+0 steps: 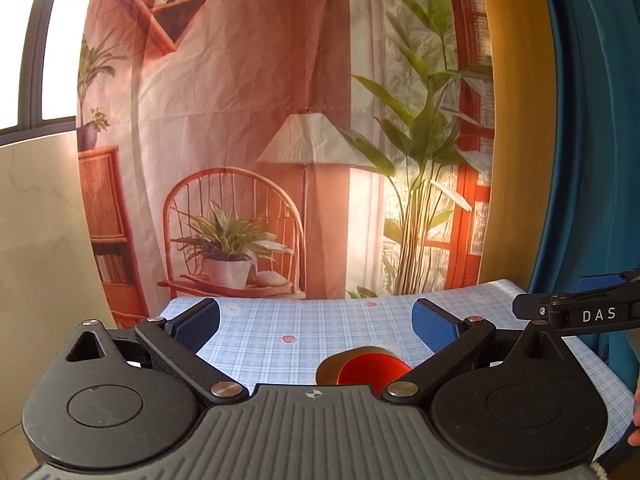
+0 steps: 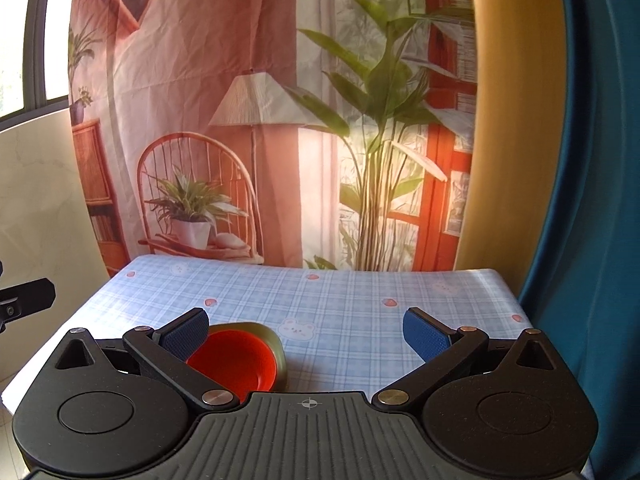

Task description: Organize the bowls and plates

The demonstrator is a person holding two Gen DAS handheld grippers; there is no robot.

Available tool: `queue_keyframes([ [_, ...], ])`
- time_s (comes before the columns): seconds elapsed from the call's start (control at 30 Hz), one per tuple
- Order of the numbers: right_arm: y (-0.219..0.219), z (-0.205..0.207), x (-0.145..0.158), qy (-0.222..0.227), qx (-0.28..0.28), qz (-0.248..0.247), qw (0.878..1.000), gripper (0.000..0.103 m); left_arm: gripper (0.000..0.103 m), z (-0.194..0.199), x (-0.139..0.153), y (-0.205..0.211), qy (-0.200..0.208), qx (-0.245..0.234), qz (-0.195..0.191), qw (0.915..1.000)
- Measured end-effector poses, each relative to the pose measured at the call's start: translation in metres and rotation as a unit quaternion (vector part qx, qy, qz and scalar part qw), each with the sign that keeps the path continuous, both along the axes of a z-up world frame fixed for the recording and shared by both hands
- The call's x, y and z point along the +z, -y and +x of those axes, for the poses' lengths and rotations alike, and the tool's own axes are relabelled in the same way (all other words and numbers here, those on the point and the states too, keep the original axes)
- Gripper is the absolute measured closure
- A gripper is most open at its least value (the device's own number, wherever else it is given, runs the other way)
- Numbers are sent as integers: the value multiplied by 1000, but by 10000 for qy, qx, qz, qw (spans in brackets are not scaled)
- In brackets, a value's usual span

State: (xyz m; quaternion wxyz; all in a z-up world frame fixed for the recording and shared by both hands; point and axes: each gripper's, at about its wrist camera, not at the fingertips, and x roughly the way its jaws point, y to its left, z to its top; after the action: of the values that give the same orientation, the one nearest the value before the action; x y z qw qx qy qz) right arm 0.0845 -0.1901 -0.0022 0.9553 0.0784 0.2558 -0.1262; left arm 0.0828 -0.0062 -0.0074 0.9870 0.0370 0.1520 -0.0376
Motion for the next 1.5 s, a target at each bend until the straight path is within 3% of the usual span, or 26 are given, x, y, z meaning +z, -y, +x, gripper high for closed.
queue_keyframes([
  [0.17, -9, -34, 18, 184, -190, -1, 9997, 0, 0, -30, 19, 2, 249, -25, -88, 9996],
  [0.33, -17, -61, 30, 287, -33, 57, 9996, 0, 0, -52, 34, 7, 479, -69, -43, 9988],
  [0.6, -28, -83, 47, 454, -30, -70, 9989, 0, 0, -66, 37, 3, 468, 76, -111, 9988],
  [1.5, -21, -89, 53, 531, -242, -130, 9982, 0, 0, -71, 36, -1, 357, 98, -128, 9992],
])
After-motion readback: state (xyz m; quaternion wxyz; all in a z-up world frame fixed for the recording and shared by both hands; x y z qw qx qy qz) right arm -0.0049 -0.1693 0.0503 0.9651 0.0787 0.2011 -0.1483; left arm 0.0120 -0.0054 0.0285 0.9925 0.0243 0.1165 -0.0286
